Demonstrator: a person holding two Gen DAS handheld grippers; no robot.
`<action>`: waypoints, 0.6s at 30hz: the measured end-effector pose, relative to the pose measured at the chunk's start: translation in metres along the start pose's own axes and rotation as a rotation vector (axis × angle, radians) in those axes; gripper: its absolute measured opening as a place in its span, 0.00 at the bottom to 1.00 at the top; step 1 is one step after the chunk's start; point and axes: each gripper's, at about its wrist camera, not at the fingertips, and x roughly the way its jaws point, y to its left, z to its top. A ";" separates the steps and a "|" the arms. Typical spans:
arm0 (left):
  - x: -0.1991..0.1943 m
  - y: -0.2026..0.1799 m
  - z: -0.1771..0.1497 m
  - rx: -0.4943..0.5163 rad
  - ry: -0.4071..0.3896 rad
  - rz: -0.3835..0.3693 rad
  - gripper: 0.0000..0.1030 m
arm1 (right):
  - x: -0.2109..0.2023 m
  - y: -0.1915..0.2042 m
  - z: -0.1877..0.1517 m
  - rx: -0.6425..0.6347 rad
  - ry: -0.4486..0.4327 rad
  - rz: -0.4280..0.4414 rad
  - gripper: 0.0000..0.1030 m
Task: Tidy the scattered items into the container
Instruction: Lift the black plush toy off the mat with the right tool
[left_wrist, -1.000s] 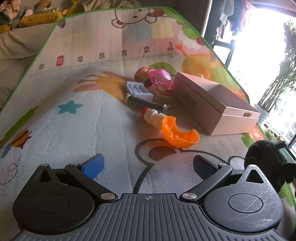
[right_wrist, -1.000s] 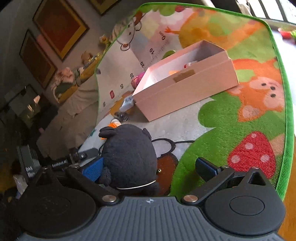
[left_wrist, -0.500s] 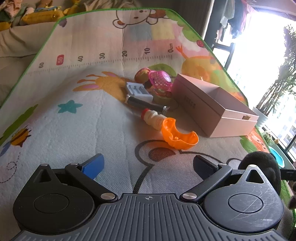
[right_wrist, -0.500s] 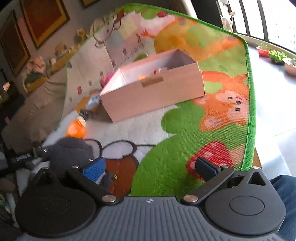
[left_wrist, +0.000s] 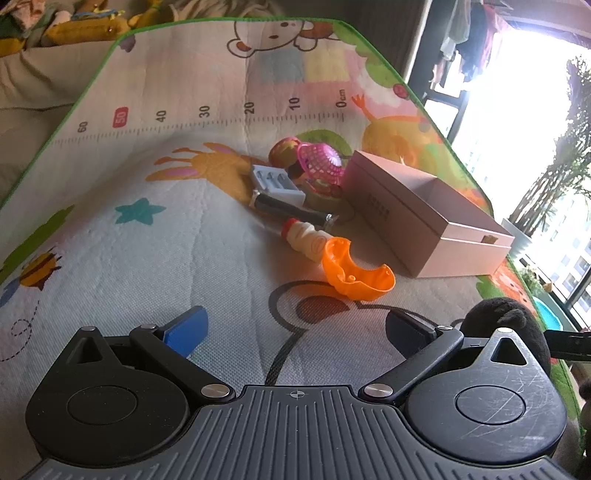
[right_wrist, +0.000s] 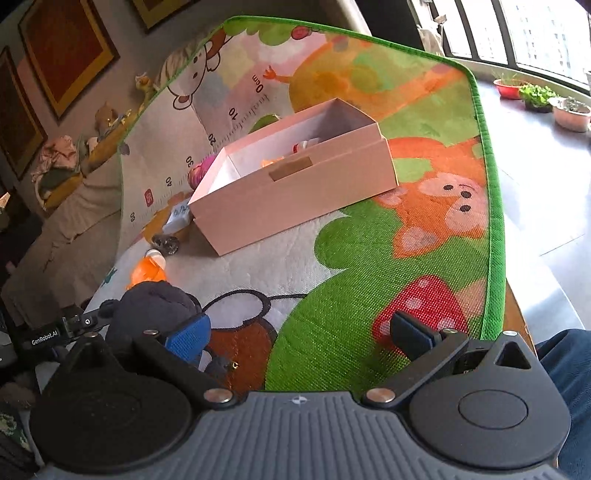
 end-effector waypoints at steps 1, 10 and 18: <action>0.000 0.000 0.000 -0.003 -0.001 -0.002 1.00 | 0.000 0.000 0.000 -0.005 0.002 -0.001 1.00; 0.001 0.001 0.001 -0.011 -0.005 -0.008 1.00 | -0.017 0.040 -0.006 -0.203 -0.053 0.065 1.00; 0.001 0.001 0.001 -0.020 -0.008 -0.015 1.00 | 0.004 0.098 -0.011 -0.461 0.042 0.174 1.00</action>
